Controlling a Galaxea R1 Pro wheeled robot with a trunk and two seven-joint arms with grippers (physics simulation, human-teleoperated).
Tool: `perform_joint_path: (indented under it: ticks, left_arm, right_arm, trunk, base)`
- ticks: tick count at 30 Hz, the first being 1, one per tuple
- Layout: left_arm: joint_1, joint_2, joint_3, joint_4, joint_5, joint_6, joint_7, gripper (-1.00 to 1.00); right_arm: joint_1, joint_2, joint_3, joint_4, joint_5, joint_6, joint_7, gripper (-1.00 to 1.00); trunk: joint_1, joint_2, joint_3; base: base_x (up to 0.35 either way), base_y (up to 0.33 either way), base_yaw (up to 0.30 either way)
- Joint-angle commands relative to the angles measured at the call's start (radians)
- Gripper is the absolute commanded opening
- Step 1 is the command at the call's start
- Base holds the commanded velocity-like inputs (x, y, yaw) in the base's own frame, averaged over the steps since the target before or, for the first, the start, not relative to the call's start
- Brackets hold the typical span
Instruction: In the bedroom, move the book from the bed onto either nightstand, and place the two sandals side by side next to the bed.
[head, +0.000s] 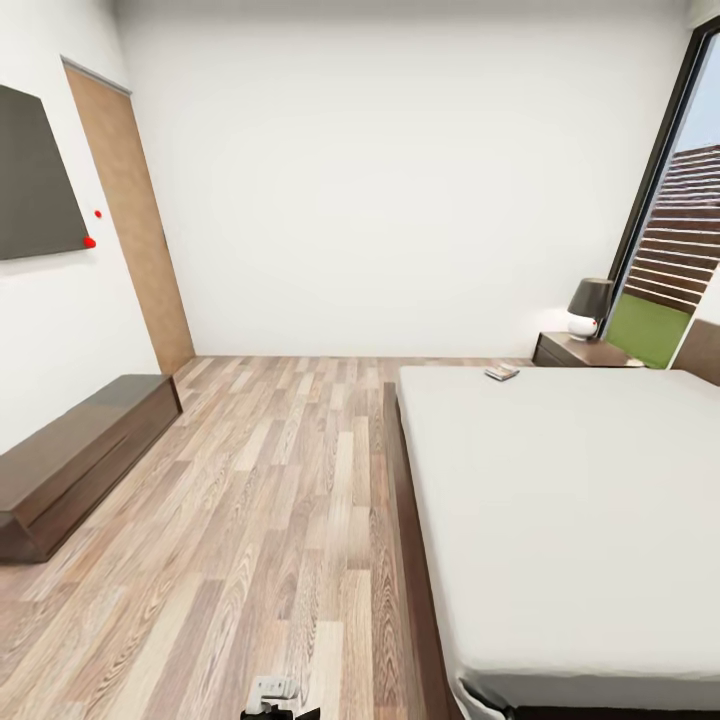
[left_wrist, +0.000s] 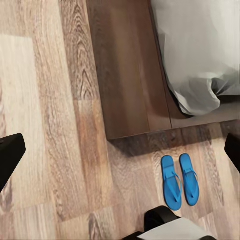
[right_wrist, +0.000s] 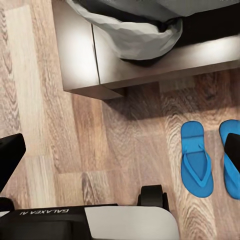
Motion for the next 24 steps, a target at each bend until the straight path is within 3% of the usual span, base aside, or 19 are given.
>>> perform_joint_path:
  ticks: [1, 24]
  left_arm:
    - [0.0, 0.0, 0.006, 0.001, 0.004, 0.001, -0.005, 1.0]
    - [0.0, 0.0, 0.006, 0.001, 0.004, 0.002, -0.005, 1.0]
  right_arm:
    - [-0.001, 0.0, -0.009, -0.001, 0.01, 0.002, 0.006, 1.0]
    - [-0.001, 0.002, -0.009, -0.001, 0.01, 0.002, 0.006, 1.0]
  trunk:
    - [-0.004, 0.007, 0.002]
    - [-0.092, 0.168, 0.074]
  base:
    - [0.0, 0.0, 0.0]
    - [0.0, 0.0, 0.0]
